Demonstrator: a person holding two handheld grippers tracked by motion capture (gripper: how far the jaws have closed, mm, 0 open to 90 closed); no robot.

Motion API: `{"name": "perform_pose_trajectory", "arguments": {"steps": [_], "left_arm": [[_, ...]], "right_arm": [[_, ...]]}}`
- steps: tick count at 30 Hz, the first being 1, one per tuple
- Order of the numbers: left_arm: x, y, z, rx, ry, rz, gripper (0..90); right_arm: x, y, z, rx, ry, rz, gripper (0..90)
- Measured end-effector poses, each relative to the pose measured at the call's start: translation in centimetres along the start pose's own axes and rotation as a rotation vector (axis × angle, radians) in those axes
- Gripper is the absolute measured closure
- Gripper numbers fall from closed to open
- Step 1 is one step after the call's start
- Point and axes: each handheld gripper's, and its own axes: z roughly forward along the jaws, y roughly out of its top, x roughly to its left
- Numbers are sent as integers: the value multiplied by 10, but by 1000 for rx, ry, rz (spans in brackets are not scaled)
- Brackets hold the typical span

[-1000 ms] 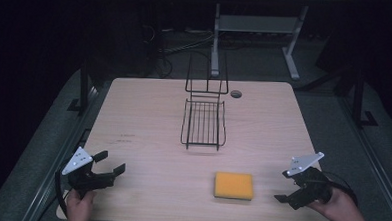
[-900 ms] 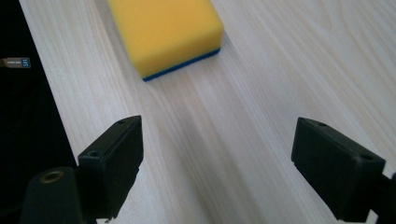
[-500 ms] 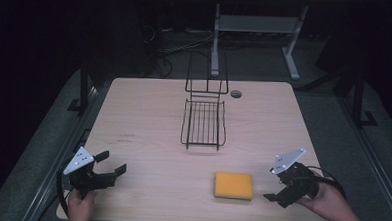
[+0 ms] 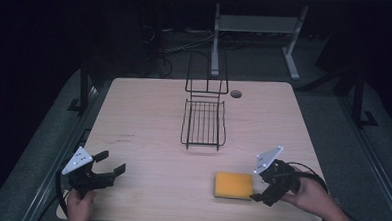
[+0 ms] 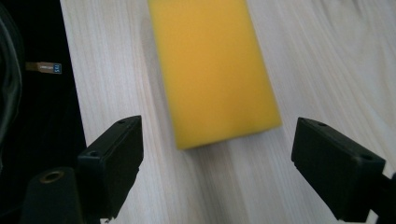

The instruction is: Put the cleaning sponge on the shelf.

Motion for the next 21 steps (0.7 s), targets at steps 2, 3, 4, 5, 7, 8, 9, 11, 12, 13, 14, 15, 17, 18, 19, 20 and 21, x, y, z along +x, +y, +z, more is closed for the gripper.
{"name": "perform_pose_trajectory", "arguments": {"steps": [2, 3, 4, 5, 7, 8, 9, 11, 12, 13, 14, 15, 17, 18, 19, 20, 21], "left_arm": [[1, 0, 0, -4, 1, -4, 134], [1, 0, 0, -3, 0, -3, 134], [1, 0, -1, -3, 0, -3, 134], [2, -1, -1, -2, 1, -4, 134], [2, -1, -1, -3, 0, -4, 134], [2, 0, -2, -4, 0, -2, 134], [2, 0, -2, -6, -1, -4, 134], [2, 0, -1, -7, -3, -5, 134], [2, 0, -1, -5, -2, -3, 134], [1, 0, -1, -4, -2, -3, 134], [1, 0, 0, -4, -2, -3, 134], [1, 0, 0, -3, -3, -2, 134], [1, 0, -1, -3, -3, -3, 134], [1, 0, -1, -5, -5, -4, 134], [1, 0, -1, -7, -7, -1, 134], [1, 0, -1, -6, -5, -2, 134], [2, 0, -1, -7, -3, -4, 134]], "right_arm": [[0, 5, 4, 7, 10, -7, 162], [-1, 6, 6, 10, 17, -12, 162], [-1, 9, 8, 16, 22, -19, 161], [-1, 11, 10, 20, 25, -21, 161], [-2, 15, 13, 24, 34, -27, 161], [-3, 17, 13, 25, 35, -30, 160], [-3, 19, 14, 27, 38, -33, 161], [-4, 22, 14, 27, 39, -43, 160], [-4, 23, 15, 28, 39, -45, 160], [-4, 24, 15, 29, 40, -48, 161], [-5, 25, 16, 30, 42, -51, 160], [-5, 26, 16, 33, 44, -53, 160], [-5, 28, 18, 40, 46, -56, 160], [-6, 29, 19, 42, 47, -62, 160], [-6, 30, 20, 46, 49, -58, 160], [-7, 30, 21, 49, 51, -61, 160], [-7, 31, 22, 52, 52, -61, 160]]}}
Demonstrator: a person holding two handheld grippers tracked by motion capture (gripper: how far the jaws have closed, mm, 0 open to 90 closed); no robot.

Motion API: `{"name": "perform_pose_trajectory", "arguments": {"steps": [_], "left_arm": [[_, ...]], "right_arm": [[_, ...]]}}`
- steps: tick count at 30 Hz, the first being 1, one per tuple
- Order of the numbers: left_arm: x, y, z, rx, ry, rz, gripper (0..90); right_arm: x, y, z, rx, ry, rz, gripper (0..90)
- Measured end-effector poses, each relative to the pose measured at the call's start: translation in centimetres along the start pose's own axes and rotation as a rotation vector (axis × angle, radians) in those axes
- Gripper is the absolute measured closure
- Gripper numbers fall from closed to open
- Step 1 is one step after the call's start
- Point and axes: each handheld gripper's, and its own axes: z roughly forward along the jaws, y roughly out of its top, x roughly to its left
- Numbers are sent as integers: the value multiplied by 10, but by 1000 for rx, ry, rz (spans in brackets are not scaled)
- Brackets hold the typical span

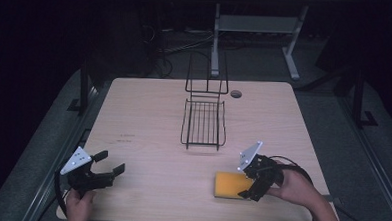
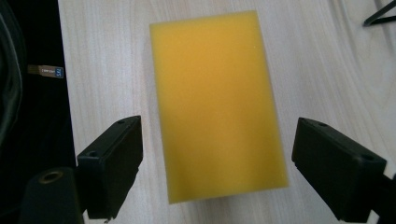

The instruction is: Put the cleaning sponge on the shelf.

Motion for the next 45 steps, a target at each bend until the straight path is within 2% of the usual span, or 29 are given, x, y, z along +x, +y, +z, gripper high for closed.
{"name": "perform_pose_trajectory", "arguments": {"steps": [14, 45], "left_arm": [[0, 0, 0, -2, -5, -3, 134], [1, 0, -1, -4, -5, -2, 134]], "right_arm": [[-4, 8, 10, 26, 13, -15, 160], [-5, 14, 17, 61, 28, -26, 159]]}}
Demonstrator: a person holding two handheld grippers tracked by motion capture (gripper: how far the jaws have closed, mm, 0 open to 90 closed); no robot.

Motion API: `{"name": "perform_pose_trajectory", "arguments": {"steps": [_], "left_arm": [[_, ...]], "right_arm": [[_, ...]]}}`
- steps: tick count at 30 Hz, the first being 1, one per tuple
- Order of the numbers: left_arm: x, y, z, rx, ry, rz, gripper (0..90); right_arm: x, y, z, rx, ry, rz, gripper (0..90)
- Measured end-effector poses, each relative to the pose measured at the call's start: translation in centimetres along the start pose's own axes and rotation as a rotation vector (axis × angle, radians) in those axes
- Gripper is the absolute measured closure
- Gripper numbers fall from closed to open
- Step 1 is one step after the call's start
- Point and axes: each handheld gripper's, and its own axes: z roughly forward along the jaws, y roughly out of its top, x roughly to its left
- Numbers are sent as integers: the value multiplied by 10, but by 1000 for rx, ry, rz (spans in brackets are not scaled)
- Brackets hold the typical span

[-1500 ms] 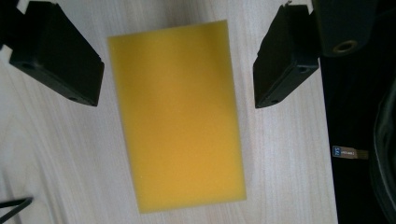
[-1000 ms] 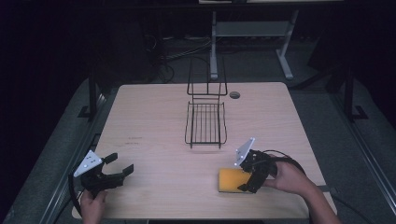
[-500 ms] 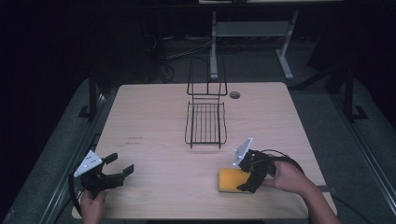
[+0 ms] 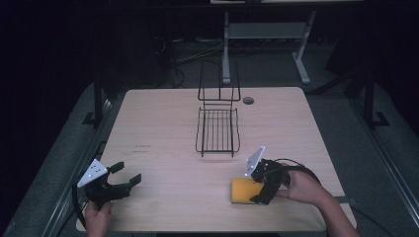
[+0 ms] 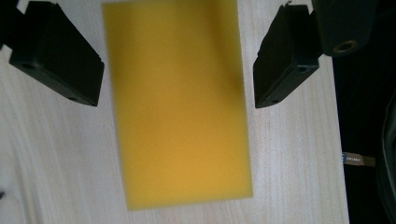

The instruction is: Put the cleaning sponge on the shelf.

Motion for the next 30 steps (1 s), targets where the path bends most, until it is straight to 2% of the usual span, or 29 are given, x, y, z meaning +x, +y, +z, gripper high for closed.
{"name": "perform_pose_trajectory", "arguments": {"steps": [9, 14, 19, 30], "left_arm": [[0, 0, -1, -9, -3, -7, 134], [0, 0, -1, -11, -5, -8, 134], [0, 0, -1, -10, -3, -8, 134], [0, 0, -2, -12, -1, -7, 134]], "right_arm": [[-1, 3, 6, 21, 7, 3, 160], [1, 5, 12, 42, 7, -14, 146], [1, 5, 15, 41, 16, 1, 145], [0, 5, 22, 53, 19, -5, 145]]}}
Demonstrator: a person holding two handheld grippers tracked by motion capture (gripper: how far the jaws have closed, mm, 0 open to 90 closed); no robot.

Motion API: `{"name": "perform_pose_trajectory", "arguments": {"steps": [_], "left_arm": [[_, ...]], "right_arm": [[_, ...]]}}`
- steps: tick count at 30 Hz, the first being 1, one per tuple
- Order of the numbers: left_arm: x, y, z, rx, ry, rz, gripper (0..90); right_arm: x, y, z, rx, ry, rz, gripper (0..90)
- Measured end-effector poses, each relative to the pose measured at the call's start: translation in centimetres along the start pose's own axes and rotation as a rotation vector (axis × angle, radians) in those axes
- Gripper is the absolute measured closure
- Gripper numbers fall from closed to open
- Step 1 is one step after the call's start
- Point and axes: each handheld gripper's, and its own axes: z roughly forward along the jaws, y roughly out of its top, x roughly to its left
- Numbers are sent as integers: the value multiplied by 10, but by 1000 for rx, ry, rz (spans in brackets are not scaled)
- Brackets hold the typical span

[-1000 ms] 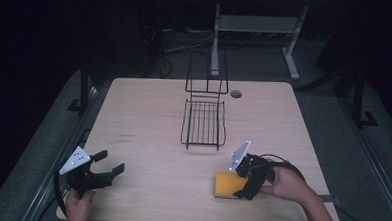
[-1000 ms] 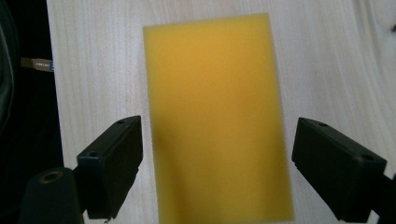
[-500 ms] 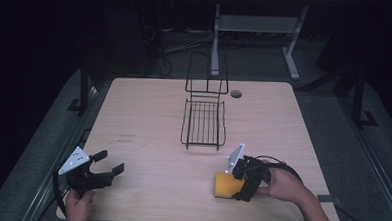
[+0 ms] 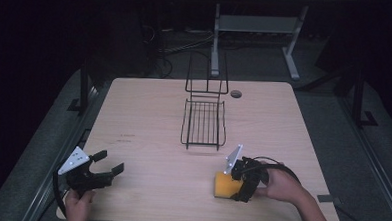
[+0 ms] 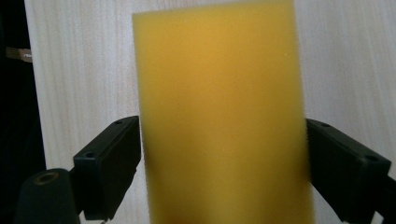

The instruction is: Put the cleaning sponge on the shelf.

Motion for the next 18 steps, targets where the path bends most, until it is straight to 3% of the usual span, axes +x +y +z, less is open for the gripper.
{"name": "perform_pose_trajectory", "arguments": {"steps": [18], "left_arm": [[1, 0, -2, -4, 1, -1, 134]], "right_arm": [[0, 5, -1, 1, 1, -17, 205]]}}
